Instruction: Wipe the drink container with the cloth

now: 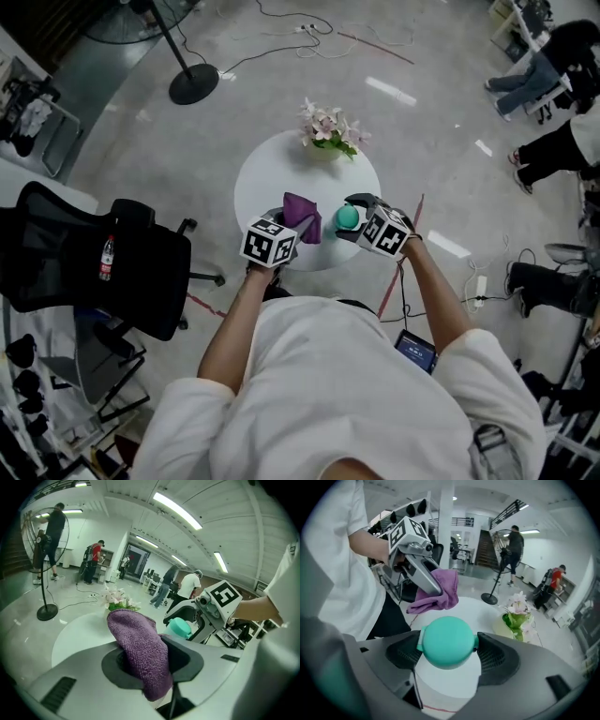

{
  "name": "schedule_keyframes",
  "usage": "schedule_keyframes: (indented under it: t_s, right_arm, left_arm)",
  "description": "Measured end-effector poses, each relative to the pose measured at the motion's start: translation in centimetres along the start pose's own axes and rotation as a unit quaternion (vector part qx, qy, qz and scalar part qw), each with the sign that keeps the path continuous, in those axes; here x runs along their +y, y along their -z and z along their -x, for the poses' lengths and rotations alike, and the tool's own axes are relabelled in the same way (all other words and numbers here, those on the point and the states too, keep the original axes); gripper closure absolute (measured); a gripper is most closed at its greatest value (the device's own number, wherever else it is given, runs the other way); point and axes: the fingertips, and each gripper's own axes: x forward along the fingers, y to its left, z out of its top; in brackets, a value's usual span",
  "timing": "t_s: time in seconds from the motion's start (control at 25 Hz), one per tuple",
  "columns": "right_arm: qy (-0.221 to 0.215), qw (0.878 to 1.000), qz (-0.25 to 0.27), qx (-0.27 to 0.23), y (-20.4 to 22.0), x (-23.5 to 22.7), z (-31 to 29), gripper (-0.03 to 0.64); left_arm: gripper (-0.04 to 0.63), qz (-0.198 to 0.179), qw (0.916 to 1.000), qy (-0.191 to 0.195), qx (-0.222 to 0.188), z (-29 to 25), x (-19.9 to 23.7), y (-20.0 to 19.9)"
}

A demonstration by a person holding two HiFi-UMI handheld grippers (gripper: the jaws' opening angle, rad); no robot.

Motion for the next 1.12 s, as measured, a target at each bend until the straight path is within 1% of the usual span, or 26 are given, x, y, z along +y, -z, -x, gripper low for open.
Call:
schedule_keyframes:
  t_s: [0.08, 0.2, 0.36, 0.48, 0.64, 0.8, 1.0, 1.12]
  right_arm:
    - [0.034, 0.999, -0.039, -0.008, -0.4, -0.1, -0.1, 0.256]
    - [0.084, 0.993, -0.088, -0.01, -0.8, -0.4, -0.4, 0.258]
    - [0.153, 0.975, -0.161, 0.001, -0.3, -1.0, -0.3, 0.259]
    - [0.196, 0.959, -0.202, 0.019, 0.0, -1.1, -0.2, 0.261]
    - [0.238, 0.938, -0.249, 0.04, 0.5, -1.3, -0.1, 0.261]
    - [0.256, 0.924, -0.279, 0.047, 0.5, -1.3, -0.3, 0.261]
    - [0.275, 0.908, -0.311, 0.064, 0.6, -1.3, -0.3, 0.261]
    - [0.279, 0.901, -0.324, 0.074, 0.6, -1.4, -0.3, 0.261]
  left_arm:
    - [0.471, -0.021, 0.9995, 0.023, 0.007, -1.0, -0.6, -1.1]
    - [0.471, -0.06, 0.9964, 0.057, 0.014, -2.7, -1.3, -2.9]
    - [0.471, -0.124, 0.9859, 0.107, 0.032, -5.0, -2.5, -4.3]
    - [0.471, -0.157, 0.977, 0.134, 0.052, -6.3, -2.9, -4.2]
    - [0.471, -0.165, 0.9673, 0.178, 0.074, -7.7, -2.6, -3.9]
    - [0.471, -0.176, 0.9571, 0.202, 0.109, -9.1, -1.8, -2.0]
    - [0.472, -0.155, 0.9528, 0.219, 0.142, -11.2, -0.2, 1.1]
    - [0.471, -0.141, 0.9503, 0.224, 0.164, -12.8, 0.8, 3.1]
